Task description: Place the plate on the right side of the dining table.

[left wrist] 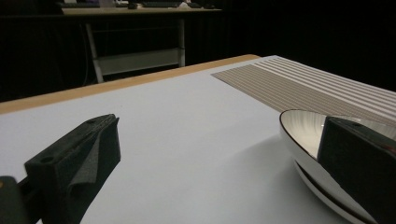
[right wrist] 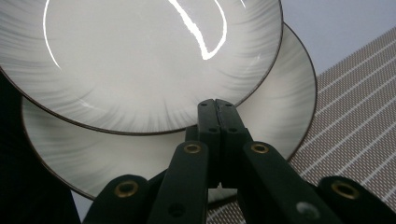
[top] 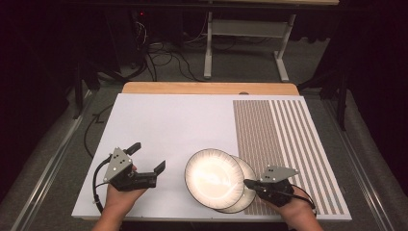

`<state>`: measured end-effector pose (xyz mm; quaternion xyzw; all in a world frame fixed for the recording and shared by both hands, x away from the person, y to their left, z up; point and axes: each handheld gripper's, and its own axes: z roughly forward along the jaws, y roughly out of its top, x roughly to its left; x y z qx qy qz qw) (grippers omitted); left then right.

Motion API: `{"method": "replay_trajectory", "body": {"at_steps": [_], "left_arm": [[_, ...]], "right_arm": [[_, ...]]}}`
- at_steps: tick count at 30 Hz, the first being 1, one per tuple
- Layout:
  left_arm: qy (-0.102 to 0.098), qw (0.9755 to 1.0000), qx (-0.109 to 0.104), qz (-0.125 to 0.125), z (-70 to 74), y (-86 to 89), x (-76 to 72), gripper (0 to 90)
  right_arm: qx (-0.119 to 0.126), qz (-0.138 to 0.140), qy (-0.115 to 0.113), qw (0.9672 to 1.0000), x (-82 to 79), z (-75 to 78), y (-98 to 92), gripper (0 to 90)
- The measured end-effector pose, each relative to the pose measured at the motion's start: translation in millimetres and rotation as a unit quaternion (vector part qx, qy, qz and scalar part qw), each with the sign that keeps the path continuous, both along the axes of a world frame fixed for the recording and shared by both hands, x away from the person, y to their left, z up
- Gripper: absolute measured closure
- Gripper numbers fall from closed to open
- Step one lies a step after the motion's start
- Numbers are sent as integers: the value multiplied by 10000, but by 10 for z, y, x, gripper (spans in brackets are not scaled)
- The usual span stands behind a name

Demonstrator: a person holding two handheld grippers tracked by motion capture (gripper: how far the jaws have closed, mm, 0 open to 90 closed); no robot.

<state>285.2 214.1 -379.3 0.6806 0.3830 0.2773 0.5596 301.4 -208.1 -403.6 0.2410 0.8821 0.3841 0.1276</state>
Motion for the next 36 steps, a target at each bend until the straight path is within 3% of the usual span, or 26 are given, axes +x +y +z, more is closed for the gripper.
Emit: {"method": "replay_trajectory", "body": {"at_steps": [9, 11, 18, 21, 22, 23, 24, 26, 27, 28, 31, 32, 34, 36], "left_arm": [[123, 9996, -106, -233, 60, -150, -33, 1], [326, 9985, -253, -357, 74, -199, -27, 2], [861, 9937, -63, -715, 24, -472, 8, 5], [1206, 9885, 3, -907, -22, -571, 32, 4], [1452, 9843, 53, -1000, -64, -644, 47, 6], [1540, 9825, 78, -1044, -75, -663, 51, 6], [1540, 9825, 78, -1044, -75, -663, 51, 6], [1809, 9769, 131, -1127, -112, -733, 63, 7], [1809, 9769, 131, -1127, -112, -733, 63, 11], [1895, 9750, 144, -1155, -121, -749, 65, 11], [2237, 9662, 134, -1275, -178, -807, 88, 71], [2292, 9648, 141, -1282, -186, -820, 91, 71], [2496, 9596, 158, -1292, -209, -859, 109, 108], [2589, 9565, 95, -1343, -216, -874, 118, 169]], "right_arm": [[-21, 116, 15, 9999, 0, -16, 112, 900], [-48, 124, 16, 9999, 5, -17, 127, 900], [-87, 192, 1, 9998, 11, -27, 184, 900], [-75, 194, 2, 9998, 17, -23, 184, 900], [-79, 197, -1, 9998, 15, -24, 183, 900], [-83, 198, -6, 9998, 14, -24, 183, 900], [-83, 198, -6, 9998, 14, -24, 183, 900], [-80, 192, -5, 9998, 16, -24, 183, 900], [-80, 192, -5, 9998, 16, -24, 183, 900], [-81, 190, -5, 9998, 17, -24, 184, 900], [-78, 175, -22, 9998, 13, -25, 188, 900], [-78, 175, -22, 9998, 13, -25, 188, 900], [-103, 203, -37, 9997, 14, -23, 187, 900], [-102, 207, -57, 9997, 12, -25, 189, 900]]}}
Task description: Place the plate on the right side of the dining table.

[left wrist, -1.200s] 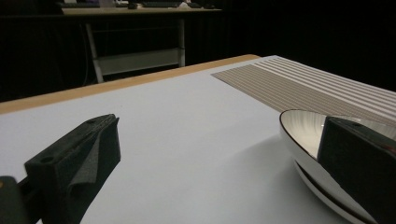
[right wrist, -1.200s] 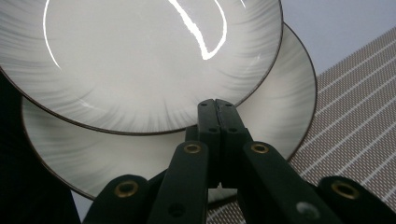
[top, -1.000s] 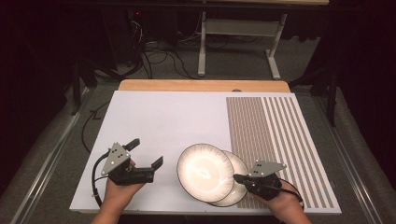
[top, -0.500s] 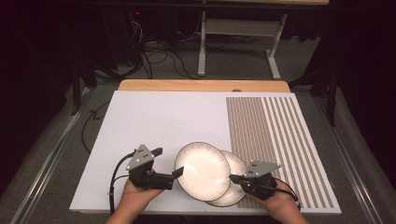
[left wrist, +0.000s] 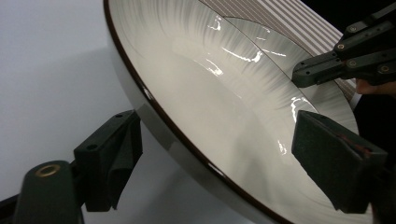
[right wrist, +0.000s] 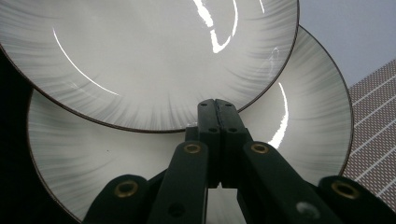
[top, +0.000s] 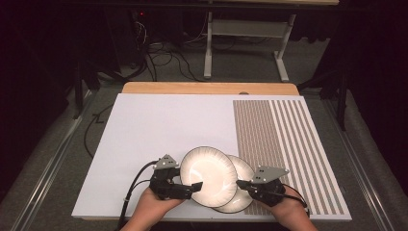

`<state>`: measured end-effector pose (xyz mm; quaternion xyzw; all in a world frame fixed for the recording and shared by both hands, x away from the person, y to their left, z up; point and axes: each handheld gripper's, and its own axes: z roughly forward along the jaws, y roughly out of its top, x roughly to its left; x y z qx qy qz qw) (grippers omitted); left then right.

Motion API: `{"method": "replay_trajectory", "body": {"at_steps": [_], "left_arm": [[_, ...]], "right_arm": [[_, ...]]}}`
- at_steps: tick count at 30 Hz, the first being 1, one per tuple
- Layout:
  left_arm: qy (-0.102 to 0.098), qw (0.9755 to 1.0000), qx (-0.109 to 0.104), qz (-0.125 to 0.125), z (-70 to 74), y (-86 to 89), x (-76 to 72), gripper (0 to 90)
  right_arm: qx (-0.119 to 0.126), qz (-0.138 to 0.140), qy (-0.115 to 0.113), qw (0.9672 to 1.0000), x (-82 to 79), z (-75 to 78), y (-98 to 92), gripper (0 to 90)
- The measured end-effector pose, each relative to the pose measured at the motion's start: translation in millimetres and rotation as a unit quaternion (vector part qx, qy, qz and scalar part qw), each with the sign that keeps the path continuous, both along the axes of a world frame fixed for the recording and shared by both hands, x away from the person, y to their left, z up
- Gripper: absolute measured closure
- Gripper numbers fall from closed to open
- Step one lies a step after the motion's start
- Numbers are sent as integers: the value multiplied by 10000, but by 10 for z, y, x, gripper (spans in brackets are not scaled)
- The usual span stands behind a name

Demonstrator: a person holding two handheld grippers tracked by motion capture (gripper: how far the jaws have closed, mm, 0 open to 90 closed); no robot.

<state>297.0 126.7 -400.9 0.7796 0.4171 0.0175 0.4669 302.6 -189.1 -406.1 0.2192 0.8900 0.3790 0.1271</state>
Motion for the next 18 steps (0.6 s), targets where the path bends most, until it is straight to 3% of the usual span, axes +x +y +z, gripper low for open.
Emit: {"method": "replay_trajectory", "body": {"at_steps": [3, 12, 18], "left_arm": [[126, 9999, -64, -79, -4, -18, 7, 222], [392, 9992, -16, 95, -4, -1, 29, 419], [651, 9977, -85, 181, -7, 28, 57, 491]], "right_arm": [[-10, -10, -4, 10000, -4, 0, 1, 900], [-46, -6, 1, 10000, -4, 1, 0, 900], [-25, -12, -22, 10000, -4, 3, -7, 900]]}}
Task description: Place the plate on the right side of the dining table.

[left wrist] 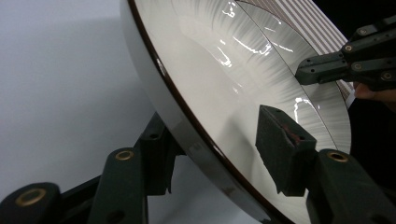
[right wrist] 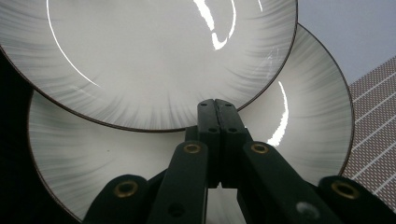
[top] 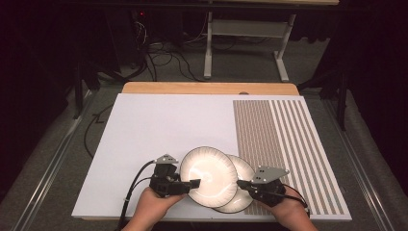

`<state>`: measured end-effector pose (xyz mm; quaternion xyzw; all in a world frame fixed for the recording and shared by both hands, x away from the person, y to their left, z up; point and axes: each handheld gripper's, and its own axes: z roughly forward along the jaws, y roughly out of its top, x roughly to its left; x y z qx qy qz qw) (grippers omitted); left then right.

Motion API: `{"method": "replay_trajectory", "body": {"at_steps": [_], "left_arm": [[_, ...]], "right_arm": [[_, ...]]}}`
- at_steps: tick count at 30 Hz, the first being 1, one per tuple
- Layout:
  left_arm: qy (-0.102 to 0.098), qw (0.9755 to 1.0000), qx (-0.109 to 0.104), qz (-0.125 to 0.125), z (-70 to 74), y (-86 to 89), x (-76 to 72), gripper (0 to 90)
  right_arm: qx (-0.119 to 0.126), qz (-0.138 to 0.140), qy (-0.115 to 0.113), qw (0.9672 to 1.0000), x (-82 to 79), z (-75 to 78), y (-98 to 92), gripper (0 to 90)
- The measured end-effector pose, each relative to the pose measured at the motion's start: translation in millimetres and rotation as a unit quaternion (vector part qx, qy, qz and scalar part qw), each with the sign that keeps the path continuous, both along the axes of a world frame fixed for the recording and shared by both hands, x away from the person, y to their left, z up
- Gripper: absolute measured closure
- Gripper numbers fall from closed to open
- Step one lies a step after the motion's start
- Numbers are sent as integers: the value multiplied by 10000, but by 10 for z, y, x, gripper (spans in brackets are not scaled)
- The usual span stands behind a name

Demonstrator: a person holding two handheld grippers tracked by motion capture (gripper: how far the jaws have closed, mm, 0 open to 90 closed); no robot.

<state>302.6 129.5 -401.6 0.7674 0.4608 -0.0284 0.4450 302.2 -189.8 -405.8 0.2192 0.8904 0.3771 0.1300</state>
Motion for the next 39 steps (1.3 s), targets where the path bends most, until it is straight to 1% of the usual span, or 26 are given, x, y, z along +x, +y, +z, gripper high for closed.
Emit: {"method": "replay_trajectory", "body": {"at_steps": [2, 5, 6, 7, 9, 11, 13, 15, 18, 19, 20, 21, 26, 30, 32, 34, 36, 39], "left_arm": [[60, 10000, -11, 24, 5, 5, 7, 517], [68, 10000, -10, 64, 6, 8, 9, 536], [40, 9999, -67, 85, 8, 18, 5, 562], [40, 9999, -67, 85, 8, 18, 5, 574], [27, 9998, -125, 120, 8, 22, 6, 585], [32, 9998, -158, 126, 9, 26, 7, 598], [36, 9996, -226, 137, 12, 35, 8, 606], [62, 9995, -274, 138, 14, 46, 10, 622], [131, 9989, -434, 155, -6, 70, 20, 640], [142, 9988, -444, 154, -8, 73, 22, 640], [158, 9987, -467, 154, -12, 76, 23, 642], [171, 9985, -495, 159, -17, 77, 23, 647], [191, 9980, -575, 165, -22, 81, 25, 662], [150, 9974, -691, 170, -12, 94, 17, 692], [126, 9971, -726, 164, -11, 98, 14, 695], [120, 9969, -754, 168, -6, 106, 10, 704], [100, 9960, -867, 190, 1, 121, 0, 718], [44, 9950, -972, 212, 15, 135, -11, 739]], "right_arm": [[-20, -18, 7, 10000, -9, 4, 0, 900], [31, -27, -14, 10000, -12, 2, 0, 900], [39, -21, -19, 10000, -13, 15, -16, 900], [39, -21, -19, 10000, -13, 15, -16, 900], [66, -61, -33, 10000, -20, 20, -29, 900], [38, -44, -48, 10000, -21, 23, -34, 900], [83, -50, -64, 9999, -21, 28, -36, 900], [111, -70, -42, 9999, -27, 39, -48, 900], [199, -44, -79, 9998, -47, 64, -72, 900], [199, -44, -79, 9998, -47, 64, -72, 900], [242, -64, -93, 9996, -53, 75, -78, 900], [363, -116, -117, 9992, -64, 110, -109, 887], [478, -232, -173, 9984, -58, 149, -179, 863], [652, -426, -237, 9967, -47, 185, -273, 830], [653, -454, -228, 9966, -51, 189, -277, 828], [685, -466, -290, 9961, -46, 201, -297, 816], [705, -516, -296, 9957, -48, 212, -310, 798], [749, -581, -300, 9950, -42, 224, -336, 788]]}}
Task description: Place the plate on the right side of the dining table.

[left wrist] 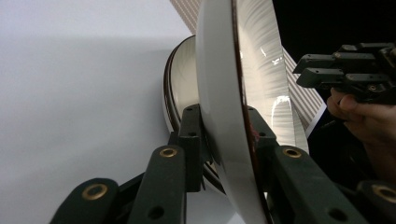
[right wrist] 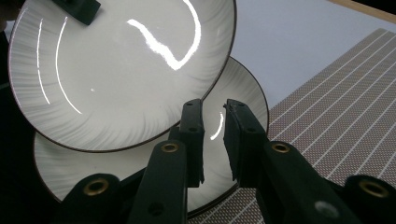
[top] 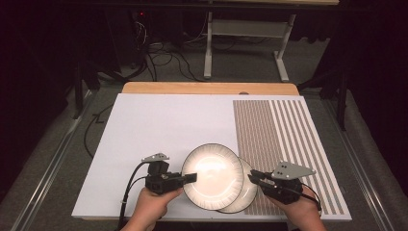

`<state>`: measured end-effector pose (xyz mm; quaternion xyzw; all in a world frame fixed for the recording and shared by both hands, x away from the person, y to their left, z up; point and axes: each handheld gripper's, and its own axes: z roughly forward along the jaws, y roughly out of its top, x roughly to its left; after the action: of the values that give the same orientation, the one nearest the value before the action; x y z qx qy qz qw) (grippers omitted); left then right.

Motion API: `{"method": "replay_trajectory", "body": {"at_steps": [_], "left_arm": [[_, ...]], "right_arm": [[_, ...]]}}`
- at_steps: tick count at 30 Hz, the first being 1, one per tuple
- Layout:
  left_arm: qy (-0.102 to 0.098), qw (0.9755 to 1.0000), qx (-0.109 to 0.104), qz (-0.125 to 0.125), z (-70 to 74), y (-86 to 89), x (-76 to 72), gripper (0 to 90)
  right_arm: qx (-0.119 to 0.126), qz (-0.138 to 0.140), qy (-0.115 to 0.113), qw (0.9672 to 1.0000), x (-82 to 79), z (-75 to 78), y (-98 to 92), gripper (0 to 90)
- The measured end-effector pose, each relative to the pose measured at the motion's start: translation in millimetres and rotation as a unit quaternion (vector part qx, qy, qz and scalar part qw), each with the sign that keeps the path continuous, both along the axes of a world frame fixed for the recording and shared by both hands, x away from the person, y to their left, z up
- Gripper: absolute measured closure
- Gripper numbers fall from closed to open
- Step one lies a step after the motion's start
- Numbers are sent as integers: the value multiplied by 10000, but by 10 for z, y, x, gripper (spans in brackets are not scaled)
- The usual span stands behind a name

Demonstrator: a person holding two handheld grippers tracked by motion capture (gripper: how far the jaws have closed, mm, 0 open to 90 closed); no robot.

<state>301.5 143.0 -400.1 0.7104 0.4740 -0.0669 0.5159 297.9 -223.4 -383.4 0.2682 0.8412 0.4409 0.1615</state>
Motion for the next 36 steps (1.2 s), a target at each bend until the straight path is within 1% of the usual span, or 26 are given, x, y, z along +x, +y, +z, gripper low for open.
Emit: {"method": "replay_trajectory", "body": {"at_steps": [5, 6, 7, 9, 10, 11, 13, 15, 17, 20, 23, 26, 28, 29, 30, 31, 32, 34, 35, 36], "left_arm": [[-98, 9998, -156, -6, 11, 20, -7, 767], [-120, 9998, -161, -15, 12, 20, -9, 767], [-158, 9996, -218, 5, 20, 20, -15, 769], [-209, 9995, -245, 6, 30, 24, -19, 778], [-272, 9993, -250, 28, 42, 28, -24, 782], [-298, 9992, -247, 36, 47, 31, -26, 791], [-415, 9988, -248, 88, 67, 40, -37, 795], [-576, 9981, -181, 121, 88, 49, -51, 799], [-614, 9979, -167, 106, 95, 48, -52, 799], [-736, 9972, -127, 91, 107, 44, -60, 800], [-927, 9955, -29, 170, 136, 61, -68, 801], [-1031, 9944, 17, 247, 151, 96, -65, 802], [-1110, 9934, 31, 281, 157, 107, -66, 802], [-1226, 9919, 98, 310, 172, 119, -74, 802], [-1266, 9914, 125, 311, 177, 124, -76, 802], [-1353, 9901, 168, 328, 187, 136, -78, 802], [-1406, 9893, 175, 340, 188, 140, -79, 802], [-1524, 9875, 207, 358, 196, 152, -85, 802], [-1592, 9863, 237, 362, 203, 158, -88, 801], [-1641, 9854, 261, 372, 208, 163, -91, 801]], "right_arm": [[61, -100, -24, 9999, -3, 24, -48, 759], [93, -127, -37, 9999, -5, 32, -60, 753], [100, -122, -51, 9999, -3, 34, -65, 747], [109, -152, -75, 9998, 2, 42, -84, 729], [113, -178, -61, 9998, 0, 45, -91, 723], [137, -212, -94, 9996, 2, 48, -102, 707], [142, -231, -110, 9996, 2, 50, -110, 699], [174, -315, -138, 9993, -4, 66, -143, 667], [210, -333, -158, 9991, -2, 69, -150, 661], [242, -431, -142, 9987, 3, 86, -195, 611], [323, -510, -201, 9980, 5, 106, -245, 548], [397, -634, -269, 9968, 4, 128, -301, 457], [433, -658, -302, 9964, 7, 139, -331, 417], [488, -704, -312, 9958, 7, 151, -364, 381], [488, -704, -312, 9958, 7, 151, -364, 381], [513, -736, -291, 9955, 4, 152, -371, 368], [538, -764, -326, 9951, 5, 154, -397, 344], [555, -831, -325, 9945, -3, 156, -421, 309], [582, -851, -384, 9939, -3, 163, -448, 258], [582, -851, -384, 9939, -3, 163, -448, 258]]}}
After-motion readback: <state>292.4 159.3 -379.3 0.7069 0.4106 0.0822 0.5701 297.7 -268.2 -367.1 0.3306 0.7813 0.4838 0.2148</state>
